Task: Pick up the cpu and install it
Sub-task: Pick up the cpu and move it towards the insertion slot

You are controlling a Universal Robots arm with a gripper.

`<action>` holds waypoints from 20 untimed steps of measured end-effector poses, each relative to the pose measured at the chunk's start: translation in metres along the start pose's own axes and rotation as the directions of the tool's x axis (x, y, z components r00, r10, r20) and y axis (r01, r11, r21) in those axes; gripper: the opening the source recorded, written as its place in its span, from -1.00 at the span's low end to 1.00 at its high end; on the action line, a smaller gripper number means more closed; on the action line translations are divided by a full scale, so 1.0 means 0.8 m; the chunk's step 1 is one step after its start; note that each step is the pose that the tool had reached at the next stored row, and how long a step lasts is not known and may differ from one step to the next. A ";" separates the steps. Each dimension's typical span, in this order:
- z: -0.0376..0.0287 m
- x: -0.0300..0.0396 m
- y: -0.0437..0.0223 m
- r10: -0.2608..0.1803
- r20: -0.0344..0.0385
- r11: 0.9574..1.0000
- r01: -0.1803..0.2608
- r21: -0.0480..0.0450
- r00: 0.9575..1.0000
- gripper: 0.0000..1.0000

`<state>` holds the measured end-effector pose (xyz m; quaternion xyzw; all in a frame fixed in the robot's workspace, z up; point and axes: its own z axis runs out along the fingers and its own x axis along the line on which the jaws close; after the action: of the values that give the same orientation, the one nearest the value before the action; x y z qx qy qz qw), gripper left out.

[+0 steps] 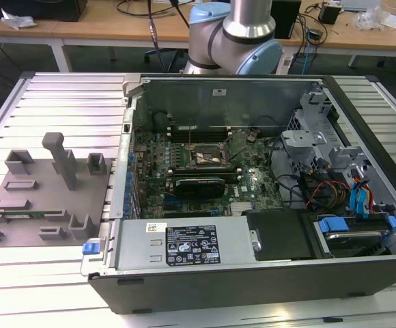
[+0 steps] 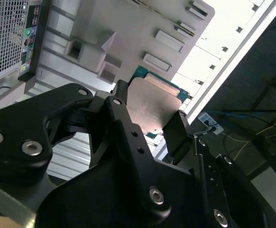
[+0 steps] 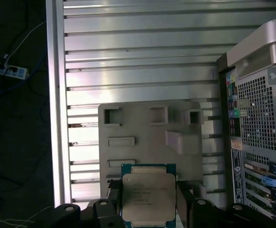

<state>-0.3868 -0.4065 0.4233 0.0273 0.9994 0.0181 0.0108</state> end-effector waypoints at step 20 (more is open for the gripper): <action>0.0010 -0.0423 0.0023 0.000 0.000 1.000 0.000 0.000 1.000 0.08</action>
<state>-0.3529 -0.4065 0.4232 0.0273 0.9994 0.0181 0.0109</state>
